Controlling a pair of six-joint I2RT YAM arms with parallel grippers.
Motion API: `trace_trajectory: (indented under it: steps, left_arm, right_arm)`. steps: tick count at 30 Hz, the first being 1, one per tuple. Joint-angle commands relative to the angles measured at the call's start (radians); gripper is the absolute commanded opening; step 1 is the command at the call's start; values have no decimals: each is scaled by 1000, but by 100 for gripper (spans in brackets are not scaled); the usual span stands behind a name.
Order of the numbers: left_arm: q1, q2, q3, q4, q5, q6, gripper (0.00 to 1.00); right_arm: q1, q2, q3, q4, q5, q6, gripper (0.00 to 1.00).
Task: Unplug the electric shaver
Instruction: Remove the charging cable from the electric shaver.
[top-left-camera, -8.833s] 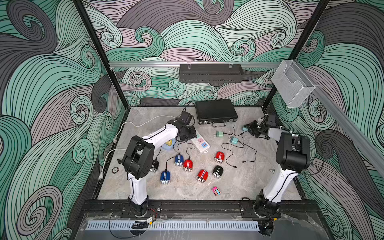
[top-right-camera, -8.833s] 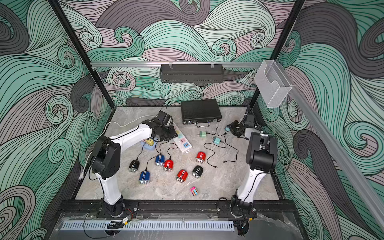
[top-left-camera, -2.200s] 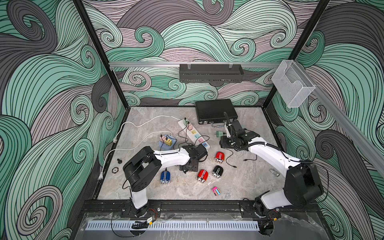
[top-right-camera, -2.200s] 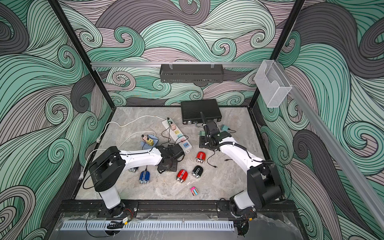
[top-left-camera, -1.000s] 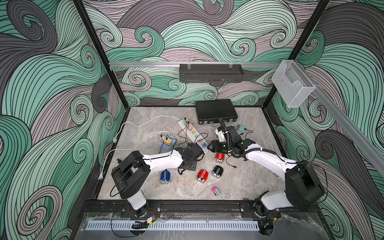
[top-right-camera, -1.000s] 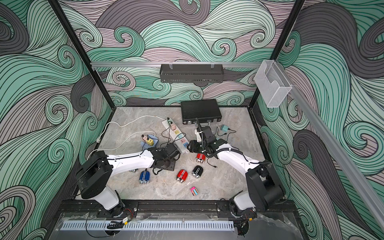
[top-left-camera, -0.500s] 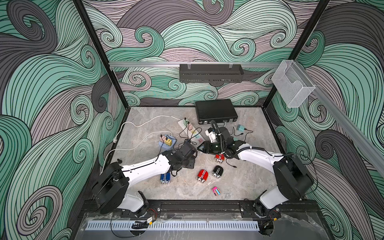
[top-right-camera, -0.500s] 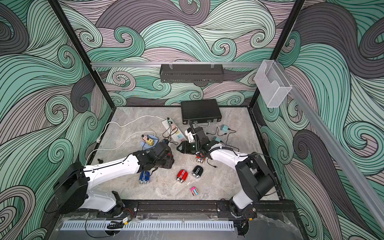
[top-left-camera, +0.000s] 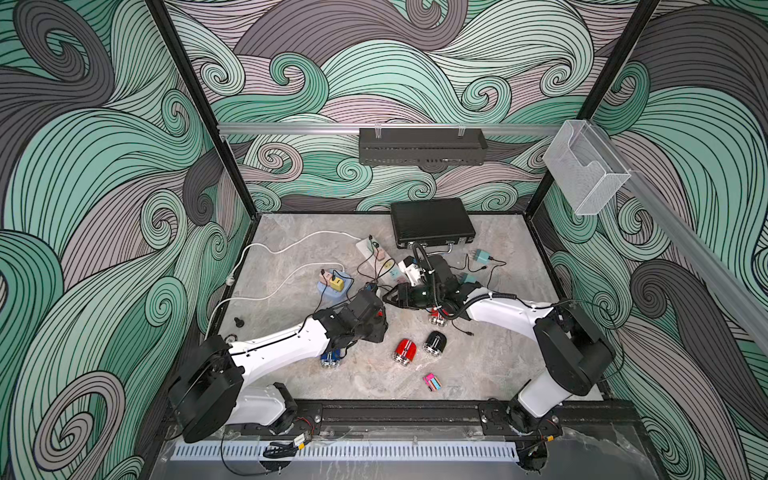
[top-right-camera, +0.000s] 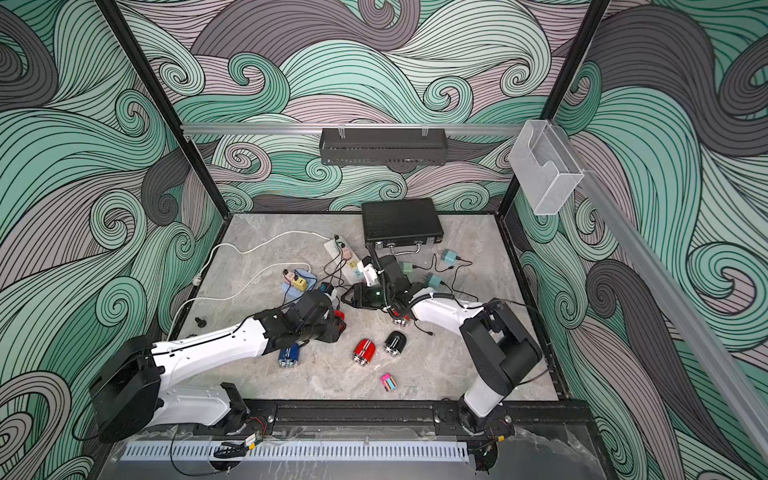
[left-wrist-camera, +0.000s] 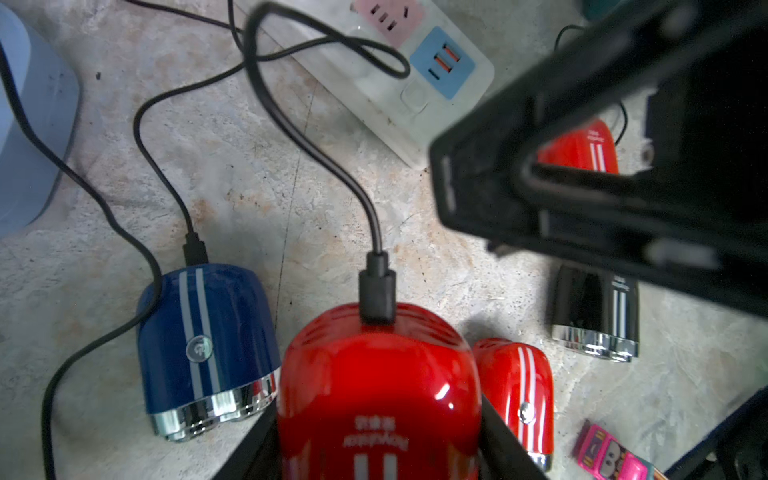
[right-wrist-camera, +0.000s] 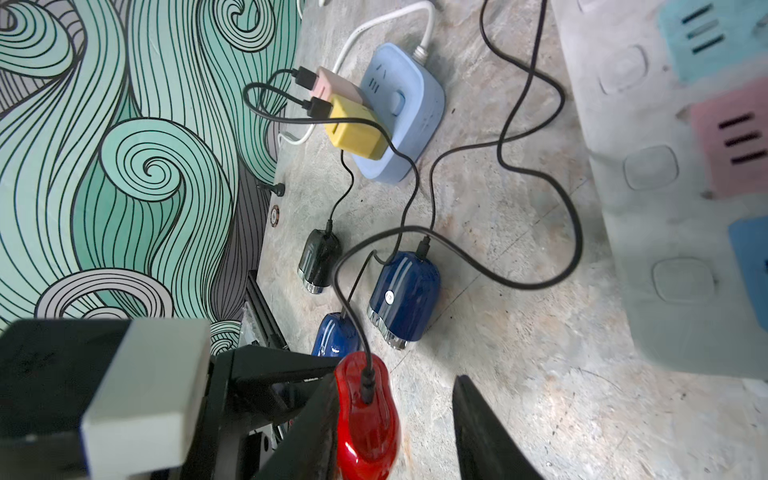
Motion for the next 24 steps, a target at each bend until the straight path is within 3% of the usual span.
trace_trajectory:
  steps: [1, 24]
  left_arm:
    - [13, -42, -15, 63, 36, 27, 0]
    - [64, -41, -63, 163, 234, 106, 0]
  right_arm:
    - [11, 27, 33, 55, -44, 32, 43]
    - [41, 73, 45, 72, -89, 14, 35]
